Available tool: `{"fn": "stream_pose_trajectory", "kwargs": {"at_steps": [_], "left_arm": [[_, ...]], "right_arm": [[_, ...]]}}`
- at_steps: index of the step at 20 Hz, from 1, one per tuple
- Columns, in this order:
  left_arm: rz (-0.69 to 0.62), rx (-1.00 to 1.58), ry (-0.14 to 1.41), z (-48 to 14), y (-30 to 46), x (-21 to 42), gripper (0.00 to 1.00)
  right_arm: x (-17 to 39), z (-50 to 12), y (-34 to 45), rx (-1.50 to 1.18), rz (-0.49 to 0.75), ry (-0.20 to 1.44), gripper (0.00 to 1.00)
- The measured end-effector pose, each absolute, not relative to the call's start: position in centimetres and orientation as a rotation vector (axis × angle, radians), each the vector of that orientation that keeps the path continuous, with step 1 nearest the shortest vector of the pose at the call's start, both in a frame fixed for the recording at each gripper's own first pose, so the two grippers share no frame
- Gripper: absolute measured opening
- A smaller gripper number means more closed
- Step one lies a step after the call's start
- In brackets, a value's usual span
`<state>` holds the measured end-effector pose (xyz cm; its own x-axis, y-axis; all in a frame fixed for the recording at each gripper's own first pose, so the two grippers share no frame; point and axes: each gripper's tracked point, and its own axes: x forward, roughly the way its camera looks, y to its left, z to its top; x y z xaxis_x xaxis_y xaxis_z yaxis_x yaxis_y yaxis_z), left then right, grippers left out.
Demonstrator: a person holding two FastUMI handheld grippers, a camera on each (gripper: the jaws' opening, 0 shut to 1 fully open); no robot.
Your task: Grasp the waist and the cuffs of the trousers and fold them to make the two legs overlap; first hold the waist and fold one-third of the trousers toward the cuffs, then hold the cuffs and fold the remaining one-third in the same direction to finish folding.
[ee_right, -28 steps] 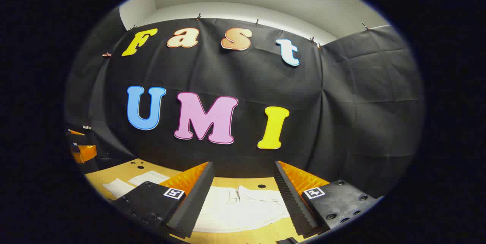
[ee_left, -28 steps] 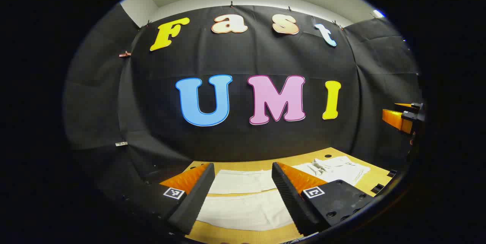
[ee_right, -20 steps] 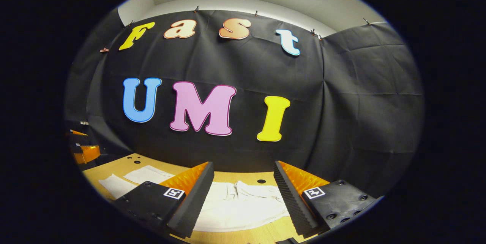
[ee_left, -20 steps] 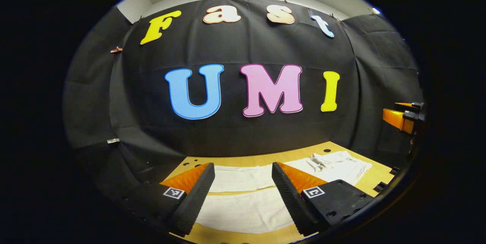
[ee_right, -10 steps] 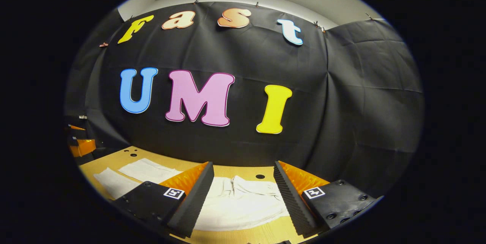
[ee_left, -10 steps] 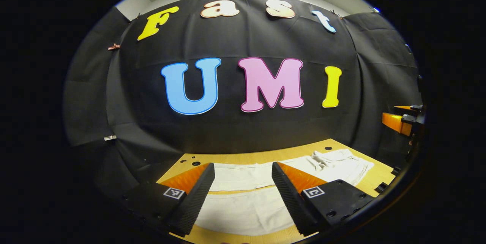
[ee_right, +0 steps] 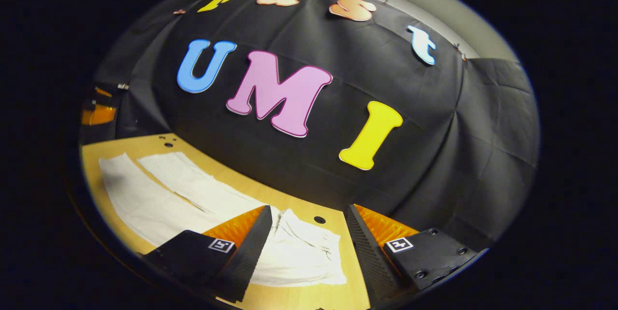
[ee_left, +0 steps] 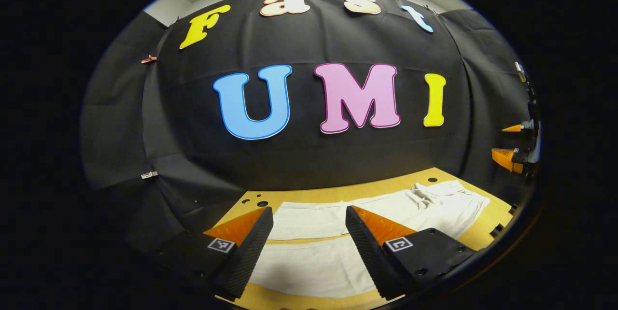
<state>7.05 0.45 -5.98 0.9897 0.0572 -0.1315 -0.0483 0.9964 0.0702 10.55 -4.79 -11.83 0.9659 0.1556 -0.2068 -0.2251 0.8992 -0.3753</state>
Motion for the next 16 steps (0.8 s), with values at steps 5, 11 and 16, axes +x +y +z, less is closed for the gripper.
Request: {"fn": "stream_pose_trajectory", "kwargs": {"at_steps": [5, 11, 16], "left_arm": [[0.071, 0.119, 0.195, -8.7, 1.6, 6.9, 0.97], [0.113, 0.133, 0.295, -12.5, 2.6, 6.2, 0.97], [0.163, 0.164, 0.404, -16.8, 3.5, 5.7, 0.98]], "right_arm": [[11.4, -16.8, -7.3, -0.662, 0.337, 0.227, 0.97], [11.6, -24.1, -11.9, -0.904, 0.499, 0.333, 0.97], [11.2, -31.2, -15.7, -1.037, 0.648, 0.434, 0.98]]}}
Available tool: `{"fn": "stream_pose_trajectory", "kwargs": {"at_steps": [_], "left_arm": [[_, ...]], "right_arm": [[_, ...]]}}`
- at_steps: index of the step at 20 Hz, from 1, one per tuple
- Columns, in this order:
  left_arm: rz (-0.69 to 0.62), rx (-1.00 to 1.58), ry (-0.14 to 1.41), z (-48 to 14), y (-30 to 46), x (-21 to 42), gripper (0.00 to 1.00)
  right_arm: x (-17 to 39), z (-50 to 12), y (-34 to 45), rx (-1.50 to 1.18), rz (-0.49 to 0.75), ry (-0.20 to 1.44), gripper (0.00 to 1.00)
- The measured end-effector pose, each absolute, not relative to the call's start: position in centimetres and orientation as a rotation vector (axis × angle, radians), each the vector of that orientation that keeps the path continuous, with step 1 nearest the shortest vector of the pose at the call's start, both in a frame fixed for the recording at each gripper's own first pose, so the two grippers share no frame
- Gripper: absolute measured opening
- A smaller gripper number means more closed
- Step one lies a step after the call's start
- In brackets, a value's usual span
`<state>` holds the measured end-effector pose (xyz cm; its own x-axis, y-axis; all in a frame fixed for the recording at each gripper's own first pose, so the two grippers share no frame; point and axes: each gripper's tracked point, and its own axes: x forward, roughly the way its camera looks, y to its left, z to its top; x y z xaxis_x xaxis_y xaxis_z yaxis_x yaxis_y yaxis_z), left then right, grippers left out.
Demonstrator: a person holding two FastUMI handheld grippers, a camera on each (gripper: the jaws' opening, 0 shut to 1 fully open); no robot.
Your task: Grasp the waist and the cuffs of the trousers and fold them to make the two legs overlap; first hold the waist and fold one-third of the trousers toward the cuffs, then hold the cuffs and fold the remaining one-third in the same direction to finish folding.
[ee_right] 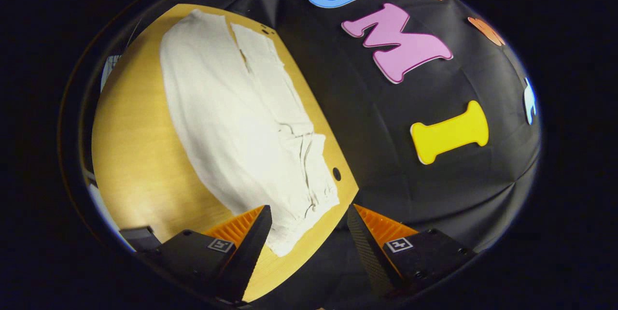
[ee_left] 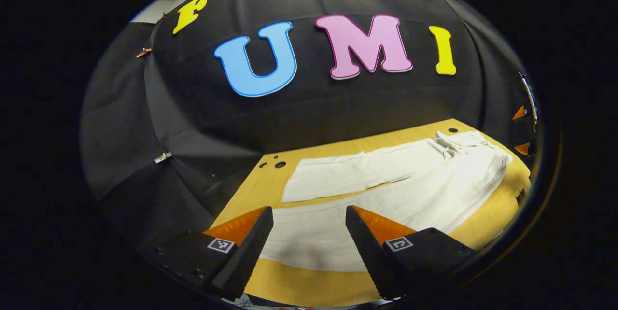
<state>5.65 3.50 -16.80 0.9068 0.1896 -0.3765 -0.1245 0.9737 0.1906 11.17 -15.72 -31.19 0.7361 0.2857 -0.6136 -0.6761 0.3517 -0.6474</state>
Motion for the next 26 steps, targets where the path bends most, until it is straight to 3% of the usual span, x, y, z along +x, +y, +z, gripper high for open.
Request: {"fn": "stream_pose_trajectory", "kwargs": {"at_steps": [10, 16, 19, 20, 23, 24, 25, 26], "left_arm": [[0.2, 0.207, 0.49, -19.8, 4.2, 5.0, 0.98], [0.231, 0.219, 0.506, -20.0, 5.4, 5.0, 0.98], [0.241, 0.221, 0.529, -21.1, 5.9, 4.5, 0.98], [0.243, 0.218, 0.54, -21.6, 6.0, 4.3, 0.98], [0.253, 0.219, 0.576, -23.0, 6.7, 3.7, 0.97], [0.256, 0.222, 0.588, -23.4, 7.0, 3.5, 0.97], [0.259, 0.228, 0.599, -23.9, 7.3, 3.3, 0.98], [0.261, 0.237, 0.61, -24.3, 7.8, 3.2, 0.97]], "right_arm": [[11.5, -41.1, -20.3, -1.279, 0.827, 0.571, 0.98], [14.2, -42.5, -19.0, -1.391, 0.818, 0.47, 0.91], [15.0, -43.4, -19.0, -1.366, 0.815, 0.505, 0.9], [15.2, -43.6, -18.8, -1.369, 0.818, 0.506, 0.78], [14.8, -44.3, -18.8, -1.385, 0.832, 0.541, 0.53], [14.7, -44.7, -18.8, -1.388, 0.84, 0.557, 0.36], [14.8, -45.0, -18.7, -1.402, 0.836, 0.56, 0.35], [14.8, -44.8, -18.6, -1.412, 0.829, 0.557, 0.24]]}}
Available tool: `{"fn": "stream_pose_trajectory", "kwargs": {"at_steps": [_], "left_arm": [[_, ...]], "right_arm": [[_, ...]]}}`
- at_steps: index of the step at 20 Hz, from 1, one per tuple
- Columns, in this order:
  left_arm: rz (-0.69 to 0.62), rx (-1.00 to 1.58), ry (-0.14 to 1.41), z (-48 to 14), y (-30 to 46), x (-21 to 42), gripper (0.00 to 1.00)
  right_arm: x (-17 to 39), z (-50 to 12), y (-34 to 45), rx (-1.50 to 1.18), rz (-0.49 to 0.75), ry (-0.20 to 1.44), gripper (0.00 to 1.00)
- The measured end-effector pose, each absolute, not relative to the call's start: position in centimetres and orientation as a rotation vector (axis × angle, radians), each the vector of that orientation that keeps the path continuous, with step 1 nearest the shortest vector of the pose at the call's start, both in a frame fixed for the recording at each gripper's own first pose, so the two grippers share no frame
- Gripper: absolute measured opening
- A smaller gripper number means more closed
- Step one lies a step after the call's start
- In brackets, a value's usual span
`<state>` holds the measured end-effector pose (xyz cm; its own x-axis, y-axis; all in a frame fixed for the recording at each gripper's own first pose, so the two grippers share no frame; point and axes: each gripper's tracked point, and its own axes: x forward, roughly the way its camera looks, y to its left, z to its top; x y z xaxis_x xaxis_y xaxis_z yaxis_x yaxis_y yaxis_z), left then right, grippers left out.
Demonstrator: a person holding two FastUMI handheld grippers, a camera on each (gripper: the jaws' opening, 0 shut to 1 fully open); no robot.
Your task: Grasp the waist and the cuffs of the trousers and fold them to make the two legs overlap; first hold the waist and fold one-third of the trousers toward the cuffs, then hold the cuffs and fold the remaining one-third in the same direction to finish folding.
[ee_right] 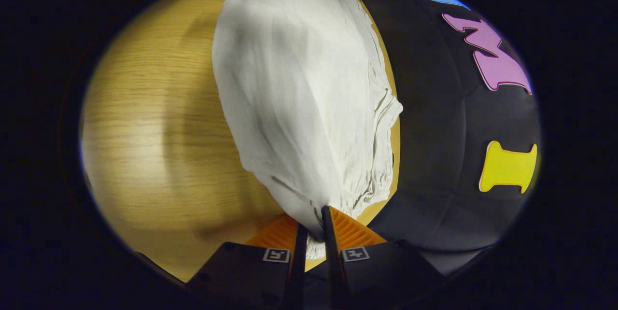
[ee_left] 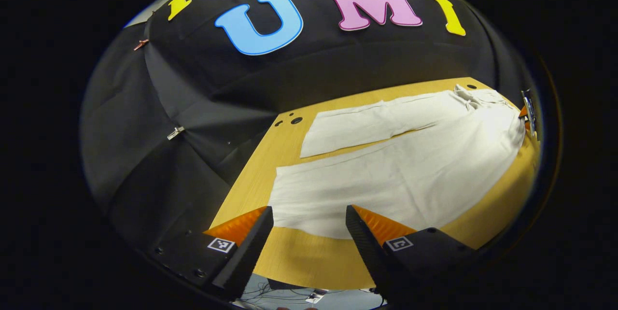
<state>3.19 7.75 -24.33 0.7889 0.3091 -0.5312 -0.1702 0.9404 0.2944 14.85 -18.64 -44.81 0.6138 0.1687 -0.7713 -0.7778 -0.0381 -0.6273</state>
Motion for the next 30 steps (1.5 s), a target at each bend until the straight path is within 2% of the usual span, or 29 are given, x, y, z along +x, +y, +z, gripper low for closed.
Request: {"fn": "stream_pose_trajectory", "kwargs": {"at_steps": [3, 6, 9, 15, 19, 22, 24, 25, 27, 28, 30], "left_arm": [[0.244, 0.312, 0.652, -25.9, 9.3, 2.9, 0.97], [0.192, 0.443, 0.701, -27.7, 11.4, 3.4, 0.97], [0.102, 0.609, 0.754, -30.0, 13.5, 3.8, 0.97], [-0.112, 0.935, 0.824, -33.3, 15.8, 4.0, 0.97], [-0.174, 1.084, 0.826, -35.1, 17.0, 5.0, 0.96], [-0.237, 1.169, 0.798, -35.1, 16.6, 6.5, 0.92], [-0.313, 1.23, 0.796, -35.8, 15.8, 7.9, 0.86], [-0.355, 1.252, 0.805, -36.0, 15.8, 8.2, 0.79], [-0.402, 1.268, 0.818, -36.3, 15.4, 9.1, 0.59], [-0.407, 1.252, 0.836, -36.6, 15.3, 9.2, 0.54], [-0.399, 1.223, 0.862, -37.0, 15.0, 9.5, 0.32]], "right_arm": [[14.8, -45.1, -18.6, -1.378, 0.85, 0.63, 0.11], [14.2, -44.9, -18.4, -1.333, 0.918, 0.732, 0.06], [13.9, -44.8, -17.5, -1.332, 0.999, 0.763, 0.05], [13.9, -44.8, -17.6, -1.378, 1.003, 0.748, 0.05], [13.9, -44.8, -17.6, -1.392, 1.004, 0.741, 0.05], [14.0, -44.8, -17.7, -1.394, 1.006, 0.737, 0.05], [14.0, -44.9, -17.6, -1.396, 1.008, 0.734, 0.05], [14.0, -44.9, -17.7, -1.397, 1.007, 0.735, 0.05], [14.0, -44.8, -17.7, -1.395, 1.003, 0.742, 0.05], [14.0, -44.8, -17.6, -1.396, 1.003, 0.743, 0.05], [14.1, -44.8, -17.7, -1.401, 1.005, 0.734, 0.05]]}}
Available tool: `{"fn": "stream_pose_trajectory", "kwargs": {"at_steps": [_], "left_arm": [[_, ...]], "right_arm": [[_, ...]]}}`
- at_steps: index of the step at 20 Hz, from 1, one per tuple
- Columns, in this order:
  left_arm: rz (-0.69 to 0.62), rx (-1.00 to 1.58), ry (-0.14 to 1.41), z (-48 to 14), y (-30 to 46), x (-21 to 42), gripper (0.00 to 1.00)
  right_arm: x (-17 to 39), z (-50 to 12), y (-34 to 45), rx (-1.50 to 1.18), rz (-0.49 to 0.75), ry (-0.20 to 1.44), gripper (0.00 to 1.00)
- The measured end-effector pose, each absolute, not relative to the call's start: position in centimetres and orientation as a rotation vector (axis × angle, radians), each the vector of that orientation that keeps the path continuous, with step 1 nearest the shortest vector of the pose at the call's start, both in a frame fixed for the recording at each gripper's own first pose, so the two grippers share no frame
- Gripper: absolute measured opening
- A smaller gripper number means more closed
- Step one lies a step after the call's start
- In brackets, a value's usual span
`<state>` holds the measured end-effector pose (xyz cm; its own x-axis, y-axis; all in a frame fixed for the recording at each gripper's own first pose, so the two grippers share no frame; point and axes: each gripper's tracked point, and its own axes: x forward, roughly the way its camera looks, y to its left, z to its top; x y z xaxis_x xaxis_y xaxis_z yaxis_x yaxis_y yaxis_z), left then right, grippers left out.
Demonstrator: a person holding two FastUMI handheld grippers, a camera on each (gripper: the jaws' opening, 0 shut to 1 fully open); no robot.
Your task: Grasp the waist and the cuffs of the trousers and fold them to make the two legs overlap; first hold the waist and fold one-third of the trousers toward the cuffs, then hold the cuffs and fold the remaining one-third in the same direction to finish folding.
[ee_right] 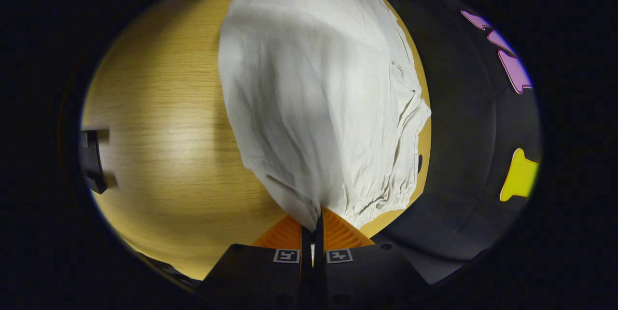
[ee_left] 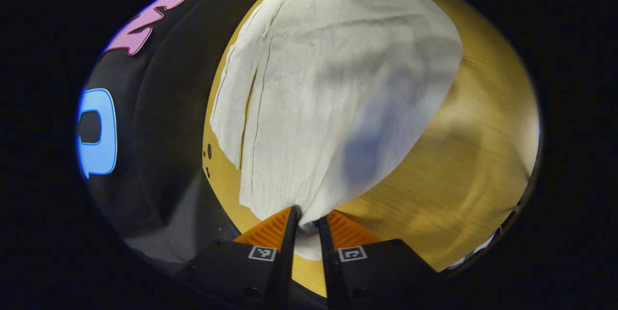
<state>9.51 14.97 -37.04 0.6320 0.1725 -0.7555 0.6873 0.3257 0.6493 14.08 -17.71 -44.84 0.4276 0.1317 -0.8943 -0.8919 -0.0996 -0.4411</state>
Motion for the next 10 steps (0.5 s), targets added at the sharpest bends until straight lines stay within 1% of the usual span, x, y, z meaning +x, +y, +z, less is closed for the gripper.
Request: {"fn": "stream_pose_trajectory", "kwargs": {"at_steps": [1, 2, 3, 5, 10], "left_arm": [[-0.389, 1.216, 0.868, -37.2, 14.8, 9.5, 0.18], [-0.378, 1.219, 0.861, -36.9, 14.3, 9.4, 0.11], [-0.369, 1.217, 0.863, -37.0, 14.7, 9.4, 0.08], [-0.367, 1.189, 0.872, -37.1, 14.7, 9.3, 0.06], [-0.309, 1.156, 0.839, -35.3, 15.1, 9.1, 0.06]], "right_arm": [[14.1, -44.8, -17.7, -1.402, 1.005, 0.732, 0.05], [14.1, -44.8, -17.7, -1.4, 1.002, 0.736, 0.05], [14.1, -44.9, -17.8, -1.395, 0.999, 0.743, 0.05], [14.4, -45.0, -18.0, -1.38, 0.988, 0.762, 0.05], [15.1, -43.8, -18.4, -1.343, 0.944, 0.759, 0.05]]}}
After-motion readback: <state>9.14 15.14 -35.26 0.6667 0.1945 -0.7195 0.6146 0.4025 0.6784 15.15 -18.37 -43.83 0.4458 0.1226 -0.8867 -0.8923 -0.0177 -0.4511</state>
